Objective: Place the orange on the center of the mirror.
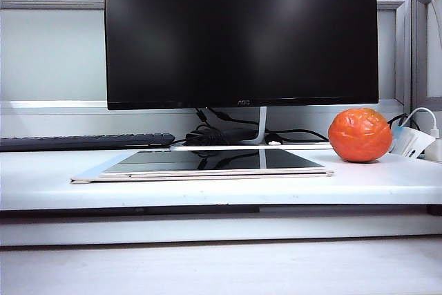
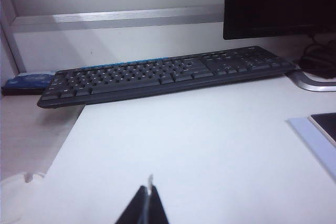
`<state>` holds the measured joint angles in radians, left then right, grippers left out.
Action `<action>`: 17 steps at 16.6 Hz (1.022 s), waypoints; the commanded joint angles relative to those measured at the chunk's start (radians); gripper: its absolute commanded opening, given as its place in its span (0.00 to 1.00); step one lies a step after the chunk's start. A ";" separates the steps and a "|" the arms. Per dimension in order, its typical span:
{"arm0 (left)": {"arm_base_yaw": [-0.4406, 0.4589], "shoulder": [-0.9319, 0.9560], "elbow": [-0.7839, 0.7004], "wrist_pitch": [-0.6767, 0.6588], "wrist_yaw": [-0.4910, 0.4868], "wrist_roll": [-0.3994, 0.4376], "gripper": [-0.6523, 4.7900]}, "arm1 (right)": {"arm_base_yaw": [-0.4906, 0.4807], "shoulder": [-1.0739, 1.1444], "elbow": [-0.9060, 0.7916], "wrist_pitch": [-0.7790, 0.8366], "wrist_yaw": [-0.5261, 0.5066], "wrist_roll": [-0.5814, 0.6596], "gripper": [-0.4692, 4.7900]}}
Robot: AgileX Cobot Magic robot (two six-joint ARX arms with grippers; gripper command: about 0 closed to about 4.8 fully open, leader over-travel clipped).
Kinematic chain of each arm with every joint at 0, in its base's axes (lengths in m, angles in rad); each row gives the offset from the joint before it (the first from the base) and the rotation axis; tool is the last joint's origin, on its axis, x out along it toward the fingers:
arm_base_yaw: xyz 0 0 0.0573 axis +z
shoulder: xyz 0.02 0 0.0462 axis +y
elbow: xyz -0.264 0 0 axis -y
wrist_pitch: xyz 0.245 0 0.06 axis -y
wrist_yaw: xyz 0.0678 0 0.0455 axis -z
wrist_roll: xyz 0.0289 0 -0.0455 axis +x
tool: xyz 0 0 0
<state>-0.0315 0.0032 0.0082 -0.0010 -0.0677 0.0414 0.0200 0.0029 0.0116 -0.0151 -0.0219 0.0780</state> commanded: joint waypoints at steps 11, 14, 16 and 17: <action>0.002 0.000 0.001 0.009 0.001 0.004 0.11 | 0.000 0.000 -0.007 0.016 0.001 0.003 0.09; 0.002 0.000 0.001 0.009 0.001 0.004 0.11 | 0.000 0.000 -0.007 0.016 0.001 0.003 0.09; 0.002 0.000 0.001 0.009 0.001 0.004 0.11 | 0.000 0.000 -0.007 0.026 0.001 0.003 0.09; 0.002 0.000 0.001 0.008 0.001 0.004 0.11 | 0.000 0.000 -0.007 0.029 0.000 0.003 0.09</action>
<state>-0.0315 0.0032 0.0082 -0.0013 -0.0677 0.0414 0.0200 0.0029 0.0116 -0.0135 -0.0219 0.0784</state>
